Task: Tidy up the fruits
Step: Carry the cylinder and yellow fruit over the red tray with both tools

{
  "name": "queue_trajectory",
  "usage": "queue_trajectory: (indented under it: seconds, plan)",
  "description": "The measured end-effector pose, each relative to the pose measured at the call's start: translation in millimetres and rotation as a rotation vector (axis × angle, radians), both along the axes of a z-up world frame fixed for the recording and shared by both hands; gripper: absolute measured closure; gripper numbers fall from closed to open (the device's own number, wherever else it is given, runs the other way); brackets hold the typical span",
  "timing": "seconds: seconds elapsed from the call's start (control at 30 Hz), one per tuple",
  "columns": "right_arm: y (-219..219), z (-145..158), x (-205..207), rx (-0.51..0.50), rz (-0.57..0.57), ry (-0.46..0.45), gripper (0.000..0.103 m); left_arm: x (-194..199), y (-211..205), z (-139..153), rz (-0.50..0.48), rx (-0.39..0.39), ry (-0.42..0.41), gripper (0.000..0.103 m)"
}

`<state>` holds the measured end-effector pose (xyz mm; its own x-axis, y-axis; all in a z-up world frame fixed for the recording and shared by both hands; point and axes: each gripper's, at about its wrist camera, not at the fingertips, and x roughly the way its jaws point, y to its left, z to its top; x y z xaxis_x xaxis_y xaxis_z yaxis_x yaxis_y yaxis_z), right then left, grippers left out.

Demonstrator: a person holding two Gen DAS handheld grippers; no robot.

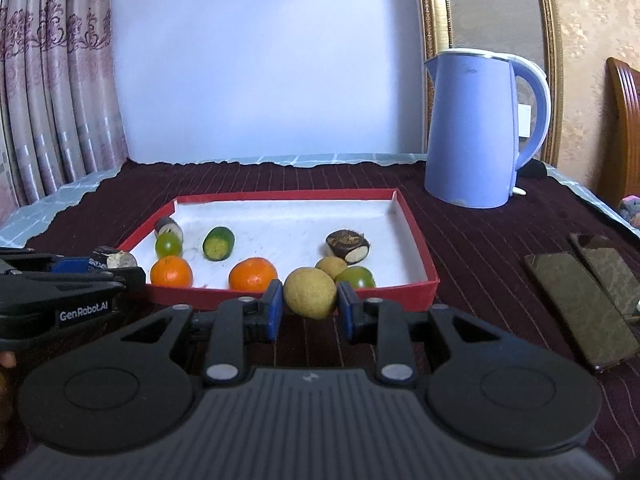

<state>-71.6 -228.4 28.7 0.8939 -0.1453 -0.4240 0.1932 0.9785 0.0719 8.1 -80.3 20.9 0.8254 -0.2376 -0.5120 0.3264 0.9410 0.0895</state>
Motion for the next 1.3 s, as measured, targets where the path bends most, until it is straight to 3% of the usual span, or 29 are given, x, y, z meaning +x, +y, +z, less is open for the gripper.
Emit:
queue_trajectory:
  seconds: [1.3]
  plan:
    - [-4.1,14.3,28.3,-0.015,0.012,-0.004,0.075,33.8,-11.4,4.1,0.046,0.032,0.007,0.071]
